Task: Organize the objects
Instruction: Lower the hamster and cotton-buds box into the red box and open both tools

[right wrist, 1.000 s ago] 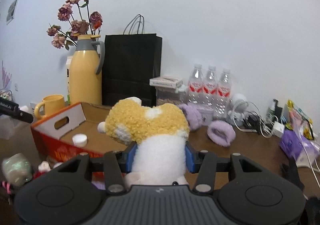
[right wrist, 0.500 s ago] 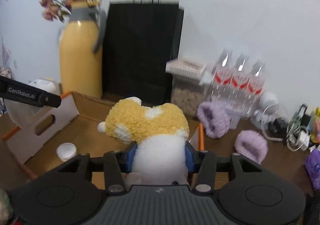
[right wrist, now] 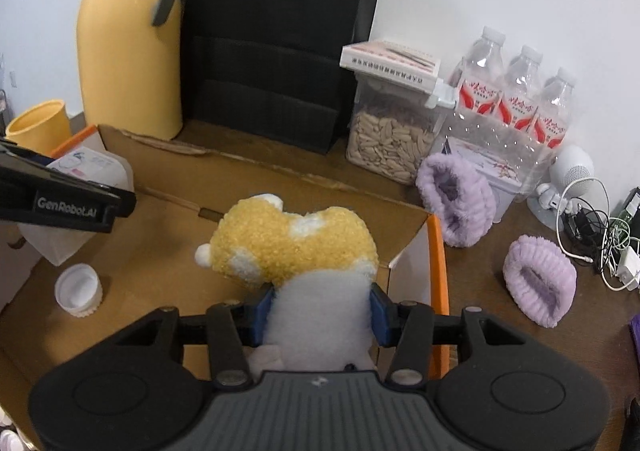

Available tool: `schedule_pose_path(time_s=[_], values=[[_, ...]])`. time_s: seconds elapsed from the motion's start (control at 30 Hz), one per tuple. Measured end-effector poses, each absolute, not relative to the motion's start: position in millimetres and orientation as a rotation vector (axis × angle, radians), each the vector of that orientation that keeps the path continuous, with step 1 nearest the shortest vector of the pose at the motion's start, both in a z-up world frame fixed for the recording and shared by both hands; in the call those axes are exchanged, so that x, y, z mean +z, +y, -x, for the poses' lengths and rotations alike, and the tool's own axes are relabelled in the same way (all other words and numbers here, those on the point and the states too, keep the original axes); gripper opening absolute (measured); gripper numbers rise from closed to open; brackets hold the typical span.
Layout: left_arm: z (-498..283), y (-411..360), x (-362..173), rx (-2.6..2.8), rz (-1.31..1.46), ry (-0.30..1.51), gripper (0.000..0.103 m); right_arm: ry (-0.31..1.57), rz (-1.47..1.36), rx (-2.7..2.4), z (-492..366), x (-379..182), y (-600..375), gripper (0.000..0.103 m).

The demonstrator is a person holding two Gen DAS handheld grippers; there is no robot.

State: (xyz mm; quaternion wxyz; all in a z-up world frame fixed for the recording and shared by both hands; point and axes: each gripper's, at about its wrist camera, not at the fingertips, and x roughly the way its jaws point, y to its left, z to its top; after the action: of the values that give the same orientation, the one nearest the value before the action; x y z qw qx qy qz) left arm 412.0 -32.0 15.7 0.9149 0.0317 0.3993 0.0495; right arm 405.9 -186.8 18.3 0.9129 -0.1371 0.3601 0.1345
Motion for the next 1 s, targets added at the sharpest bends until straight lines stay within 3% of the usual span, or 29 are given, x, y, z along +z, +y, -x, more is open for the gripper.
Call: schedule_pose_path(time_s=[0.07,0.13,0.2,0.3,0.7,1.0], values=[[-410,-31,15,0.097,-0.066,0.817,0.074,0.750,0.288,0.276,-406,16,-187,0.052],[-406,-30,18,0.090,-0.063,0.791,0.103,0.741,0.288,0.283,-403,18,-187,0.067],[-399,-29,22,0.094,-0.059,0.748,0.103,0.716,0.288,0.279,-399,20,-188,0.095],[-394,-27,27,0.082,-0.043,0.742,0.103,0.680,0.264,0.284,-391,26,-190,0.103],[-355,-17,55,0.089,0.010,0.653,0.103,0.628,0.225,0.275,-359,49,-198,0.103],[-283,0,86,0.081,0.081,0.496,0.103,0.486,0.198,0.279,-290,79,-213,0.103]])
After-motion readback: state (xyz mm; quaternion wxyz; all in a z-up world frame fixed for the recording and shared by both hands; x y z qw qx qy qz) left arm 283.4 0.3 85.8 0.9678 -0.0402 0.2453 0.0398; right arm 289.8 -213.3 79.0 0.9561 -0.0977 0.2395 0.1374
